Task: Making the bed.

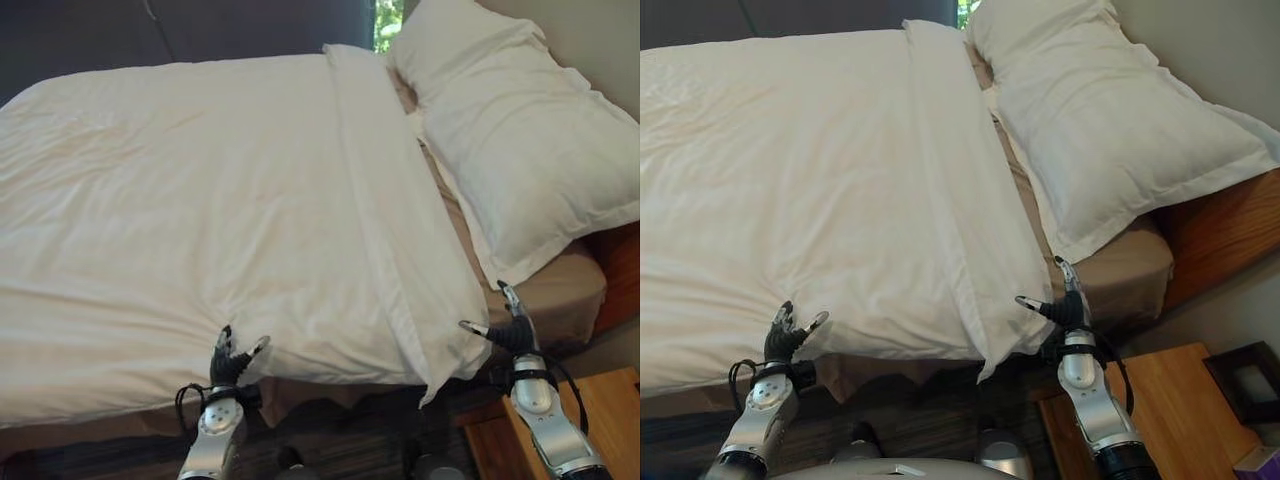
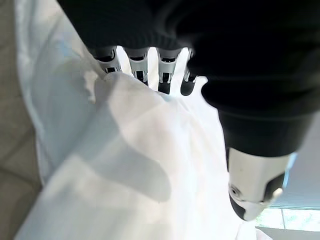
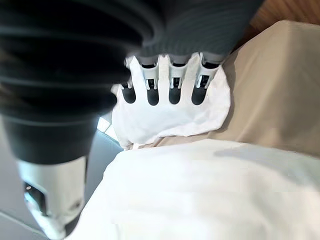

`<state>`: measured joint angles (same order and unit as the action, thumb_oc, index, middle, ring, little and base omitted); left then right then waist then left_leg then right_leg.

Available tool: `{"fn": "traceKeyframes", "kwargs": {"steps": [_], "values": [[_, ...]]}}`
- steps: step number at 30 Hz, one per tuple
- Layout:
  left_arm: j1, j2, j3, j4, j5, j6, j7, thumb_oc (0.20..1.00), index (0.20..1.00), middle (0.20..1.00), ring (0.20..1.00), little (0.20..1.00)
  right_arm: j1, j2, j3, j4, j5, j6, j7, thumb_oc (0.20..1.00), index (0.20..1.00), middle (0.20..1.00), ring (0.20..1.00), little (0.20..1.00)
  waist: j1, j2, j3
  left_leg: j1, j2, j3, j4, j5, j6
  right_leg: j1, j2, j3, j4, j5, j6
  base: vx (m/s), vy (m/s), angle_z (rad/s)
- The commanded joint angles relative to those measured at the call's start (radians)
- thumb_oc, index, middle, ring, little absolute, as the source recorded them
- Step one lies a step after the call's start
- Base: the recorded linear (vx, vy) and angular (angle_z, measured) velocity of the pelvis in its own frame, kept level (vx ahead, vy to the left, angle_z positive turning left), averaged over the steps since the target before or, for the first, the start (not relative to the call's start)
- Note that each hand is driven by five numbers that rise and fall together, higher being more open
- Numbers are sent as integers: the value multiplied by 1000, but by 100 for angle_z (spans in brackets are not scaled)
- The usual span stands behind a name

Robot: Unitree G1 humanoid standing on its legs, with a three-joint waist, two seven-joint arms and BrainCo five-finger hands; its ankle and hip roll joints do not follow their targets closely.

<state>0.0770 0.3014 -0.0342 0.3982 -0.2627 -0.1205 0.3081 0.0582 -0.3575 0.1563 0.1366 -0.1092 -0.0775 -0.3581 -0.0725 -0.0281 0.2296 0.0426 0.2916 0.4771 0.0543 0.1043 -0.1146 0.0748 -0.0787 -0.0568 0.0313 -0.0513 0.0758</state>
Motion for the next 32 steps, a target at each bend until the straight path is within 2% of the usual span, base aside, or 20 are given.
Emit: {"fn": "traceKeyframes", "kwargs": {"steps": [1, 2, 3, 4, 5, 6, 7, 8, 10, 11, 12, 14, 15, 17, 20, 21, 22, 25, 32], "values": [[-28, 26, -57, -199, -34, -77, -40, 1000, 1000, 1000, 1000, 1000, -65, 38, -21, -45, 146, -84, 12, 1000, 1000, 1000, 1000, 1000, -19, -58, 50, -210, -13, -101, 306, 4, -18, 107, -27, -24, -95, -23, -20, -486, -91, 2], [-45, 27, -69, -228, -57, -88, -44, 1000, 1000, 1000, 1000, 1000, -64, 38, -18, -47, 164, -86, 15, 1000, 1000, 1000, 1000, 1000, -27, -64, 47, -210, -40, -148, 387, -33, -13, 94, -39, -28, -93, -6, -23, -245, -22, 2], [-46, 28, -68, -228, -57, -88, -44, 1000, 1000, 1000, 1000, 1000, -64, 38, -19, -47, 164, -86, 15, 1000, 1000, 1000, 1000, 1000, -31, -62, 44, -218, -40, -152, 389, -31, -12, 89, -38, -31, -93, -4, -23, -208, -12, 13], [-70, 29, -86, -243, -63, -99, -51, 1000, 1000, 1000, 1000, 1000, -64, 39, -13, -40, 174, -91, 25, 1000, 1000, 1000, 1000, 1000, -41, -68, 35, -214, -72, -193, 434, -73, -8, 81, -45, -36, -94, 5, -22, -274, 38, 14], [-125, 30, -126, -294, -67, -118, -68, 1000, 1000, 1000, 1000, 1000, -81, 35, -1, -29, 174, -98, 40, 1000, 1000, 1000, 1000, 1000, -62, -73, 14, -173, -126, -248, 493, -148, -7, 53, -56, -37, -103, 27, -15, -325, 92, 22], [-134, 25, -137, -304, -70, -124, -64, 1000, 1000, 1000, 1000, 1000, -88, 35, 6, -27, 177, -94, 56, 1000, 1000, 1000, 1000, 1000, -79, -65, -2, -123, -138, -250, 453, -180, -3, 34, -54, -42, -105, 32, -9, -243, 92, 12], [-134, 24, -137, -304, -70, -124, -64, 1000, 1000, 1000, 1000, 1000, -87, 34, 6, -27, 177, -94, 57, 1000, 1000, 1000, 1000, 1000, -78, -63, 1, -113, -138, -248, 448, -183, -4, 40, -54, -41, -105, 29, -8, -49, 190, 5], [-162, 15, -167, -332, -82, -116, -72, 1000, 1000, 1000, 1000, 1000, -95, 37, 21, -30, 182, -82, 72, 1000, 1000, 1000, 1000, 1000, -116, -38, -43, 46, -163, -247, 227, -274, 38, -13, -50, -42, -86, 44, 16, -52, 206, 3], [-170, 9, -195, -365, -115, -117, -93, 1000, 1000, 1000, 1000, 1000, -87, 47, 22, -41, 164, -82, 80, 1000, 1000, 1000, 1000, 1000, -140, -23, -56, 127, -189, -239, 21, -245, 56, -104, -62, -56, 11, 92, 51, -207, 237, 28], [-174, 13, -204, -360, -120, -113, -100, 1000, 1000, 1000, 1000, 1000, -78, 55, 20, -47, 160, -83, 85, 1000, 1000, 1000, 1000, 1000, -147, -19, -55, 146, -192, -238, -49, -220, 69, -143, -60, -67, 67, 93, 70, -185, 132, 28], [-174, 13, -204, -360, -121, -113, -100, 1000, 1000, 1000, 1000, 1000, -78, 55, 20, -48, 159, -83, 85, 1000, 1000, 1000, 1000, 1000, -147, -19, -57, 149, -195, -238, -61, -213, 70, -148, -62, -67, 74, 89, 71, -167, 118, 12], [-182, 29, -218, -375, -103, -108, -110, 1000, 1000, 1000, 1000, 1000, -80, 77, 31, -53, 160, -83, 95, 1000, 1000, 1000, 1000, 1000, -158, -28, -36, 177, -202, -243, -136, -180, 75, -210, -77, -50, 178, 148, 117, -250, 119, 10], [-182, 39, -229, -382, -85, -103, -116, 1000, 1000, 1000, 1000, 1000, -75, 95, 37, -50, 161, -82, 94, 1000, 1000, 1000, 1000, 1000, -159, -34, -22, 169, -196, -247, -142, -169, 77, -234, -75, -30, 221, 151, 136, -314, 103, 21], [-170, 45, -239, -370, -62, -89, -120, 1000, 1000, 1000, 1000, 1000, -53, 112, 49, -42, 175, -81, 101, 1000, 1000, 1000, 1000, 1000, -154, -31, -7, 151, -188, -261, -142, -150, 83, -236, -51, 2, 271, 118, 129, -300, 98, 35], [-121, 55, -220, -344, -34, -65, -117, 1000, 1000, 1000, 1000, 1000, -27, 110, 56, -35, 173, -81, 103, 1000, 1000, 1000, 1000, 1000, -131, -23, -10, 114, -197, -267, -142, -126, 99, -186, -7, 17, 302, 56, 88, -181, 89, 31], [-94, 57, -204, -342, -33, -64, -122, 1000, 1000, 1000, 1000, 1000, -25, 100, 57, -34, 165, -84, 102, 1000, 1000, 1000, 1000, 1000, -114, -26, -24, 95, -211, -265, -142, -124, 100, -116, 10, 15, 220, 2, 67, -35, 37, 9], [-69, 53, -194, -334, -33, -58, -123, 1000, 1000, 1000, 1000, 1000, -22, 102, 60, -32, 161, -82, 103, 1000, 1000, 1000, 1000, 1000, -98, -34, -37, 88, -219, -262, -142, -125, 100, -80, 17, 16, 144, -18, 49, 19, 4, -8], [11, 48, -156, -358, -40, -57, -142, 1000, 1000, 1000, 1000, 1000, -5, 98, 62, -24, 163, -78, 106, 1000, 1000, 1000, 1000, 1000, -63, -45, -71, 85, -234, -258, -142, -131, 102, -37, 24, 50, 18, -10, 35, 40, -11, -18], [44, 44, -102, -367, -26, -69, -111, 1000, 1000, 1000, 1000, 1000, 13, 86, 59, -32, 194, -81, 124, 1000, 1000, 1000, 1000, 1000, -57, -44, -88, 77, -226, -259, -142, -120, 94, 7, 21, 79, -101, 41, 34, -13, -22, -15]]}}
